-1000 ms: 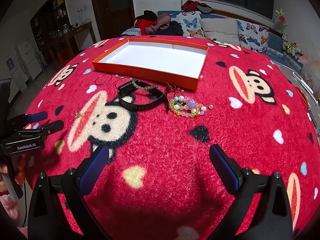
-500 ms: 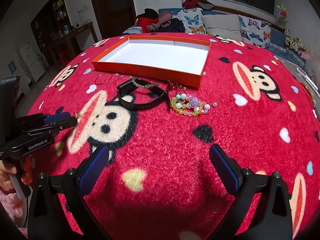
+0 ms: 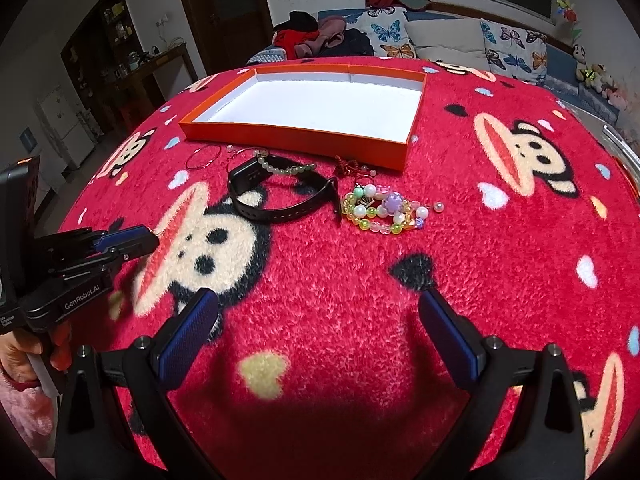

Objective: Organize jewelry
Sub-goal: 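Grasp the rose-gold pendant necklace with the left tool while the right tool reaches toward the green bead bracelet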

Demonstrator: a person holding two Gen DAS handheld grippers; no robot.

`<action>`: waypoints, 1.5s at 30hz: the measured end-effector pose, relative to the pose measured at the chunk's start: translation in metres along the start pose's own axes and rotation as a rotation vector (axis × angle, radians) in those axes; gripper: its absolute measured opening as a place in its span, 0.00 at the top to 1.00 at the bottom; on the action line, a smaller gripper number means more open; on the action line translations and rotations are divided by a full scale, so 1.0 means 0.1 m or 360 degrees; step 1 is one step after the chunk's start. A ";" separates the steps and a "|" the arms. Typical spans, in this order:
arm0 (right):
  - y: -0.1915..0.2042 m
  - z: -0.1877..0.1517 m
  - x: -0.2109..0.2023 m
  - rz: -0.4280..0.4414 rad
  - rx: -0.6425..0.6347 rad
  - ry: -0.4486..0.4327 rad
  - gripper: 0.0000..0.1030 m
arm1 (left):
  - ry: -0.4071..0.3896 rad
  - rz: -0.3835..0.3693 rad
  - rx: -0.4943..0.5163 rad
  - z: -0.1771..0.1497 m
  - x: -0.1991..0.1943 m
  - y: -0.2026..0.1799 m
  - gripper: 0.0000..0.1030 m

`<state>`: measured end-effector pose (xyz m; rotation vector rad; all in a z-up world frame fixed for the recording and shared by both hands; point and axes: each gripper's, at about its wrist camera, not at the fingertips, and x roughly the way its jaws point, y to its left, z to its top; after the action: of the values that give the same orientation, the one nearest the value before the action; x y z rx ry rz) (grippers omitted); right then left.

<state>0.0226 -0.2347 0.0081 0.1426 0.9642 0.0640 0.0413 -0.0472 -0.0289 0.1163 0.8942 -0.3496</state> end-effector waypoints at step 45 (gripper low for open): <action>0.11 0.77 0.49 0.0185 -0.0198 0.0060 0.50 | -0.0200 -0.0073 -0.0044 0.12 -0.56 0.14 0.89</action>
<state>0.1143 -0.2256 0.0131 0.0832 0.9862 0.2338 0.0227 -0.0230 0.0220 0.0481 0.7781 -0.3828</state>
